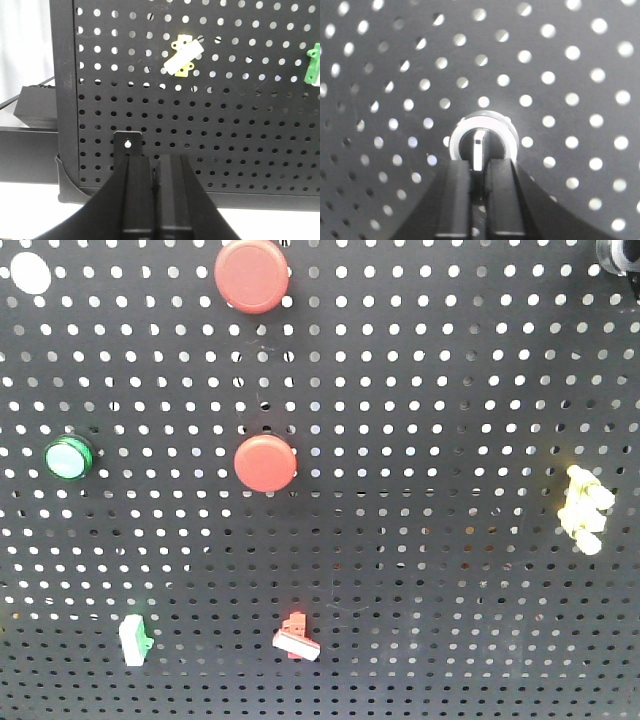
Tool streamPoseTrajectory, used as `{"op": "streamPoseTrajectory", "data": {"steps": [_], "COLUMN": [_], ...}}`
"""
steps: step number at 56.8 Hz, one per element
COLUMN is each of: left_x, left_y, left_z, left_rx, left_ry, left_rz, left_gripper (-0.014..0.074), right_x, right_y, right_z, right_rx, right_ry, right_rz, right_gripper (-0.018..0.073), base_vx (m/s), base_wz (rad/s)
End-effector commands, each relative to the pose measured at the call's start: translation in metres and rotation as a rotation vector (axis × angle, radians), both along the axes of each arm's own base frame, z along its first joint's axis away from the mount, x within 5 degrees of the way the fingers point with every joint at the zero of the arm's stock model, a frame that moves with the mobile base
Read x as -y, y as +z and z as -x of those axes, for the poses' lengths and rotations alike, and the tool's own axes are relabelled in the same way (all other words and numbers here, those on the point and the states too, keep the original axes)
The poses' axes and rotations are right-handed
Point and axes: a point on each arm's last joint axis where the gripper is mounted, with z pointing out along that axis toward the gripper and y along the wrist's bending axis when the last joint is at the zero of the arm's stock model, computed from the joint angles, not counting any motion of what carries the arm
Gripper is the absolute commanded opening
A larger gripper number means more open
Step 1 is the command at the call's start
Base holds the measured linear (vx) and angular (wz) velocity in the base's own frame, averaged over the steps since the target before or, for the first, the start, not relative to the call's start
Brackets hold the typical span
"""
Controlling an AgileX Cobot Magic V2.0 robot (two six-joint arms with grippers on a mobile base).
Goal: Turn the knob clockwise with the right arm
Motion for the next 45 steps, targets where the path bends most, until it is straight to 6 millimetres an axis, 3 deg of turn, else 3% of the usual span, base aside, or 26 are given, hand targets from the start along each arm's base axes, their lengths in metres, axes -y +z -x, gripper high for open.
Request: {"op": "streamPoseTrajectory", "data": {"steps": [1, 11, 27, 37, 45], "left_x": [-0.001, -0.001, -0.001, -0.001, -0.001], "left_y": [0.003, 0.003, 0.003, 0.003, 0.003], "left_z": [0.000, 0.000, 0.000, 0.000, 0.000], "left_rx": [0.068, 0.068, 0.068, 0.068, 0.068], "left_ry": [0.011, 0.011, 0.011, 0.011, 0.011], "left_rz": [0.017, 0.017, 0.017, 0.017, 0.017], "left_gripper": [-0.0006, -0.0006, -0.0006, -0.0006, -0.0006], "right_x": [-0.002, -0.002, -0.003, -0.006, -0.005], "right_y": [0.017, 0.017, 0.018, 0.025, 0.027], "right_z": [-0.002, -0.002, -0.001, 0.001, 0.002], "right_rx": [0.100, 0.015, -0.172, -0.195, -0.202], "right_ry": [0.020, 0.030, 0.077, 0.168, 0.188], "right_rz": [-0.147, -0.473, -1.146, -1.388, -1.459], "right_gripper": [-0.0016, -0.0009, -0.0009, -0.0009, -0.0009], "base_vx": [0.00, 0.00, 0.00, 0.00, 0.00], "base_wz": [0.00, 0.00, 0.00, 0.00, 0.00]}}
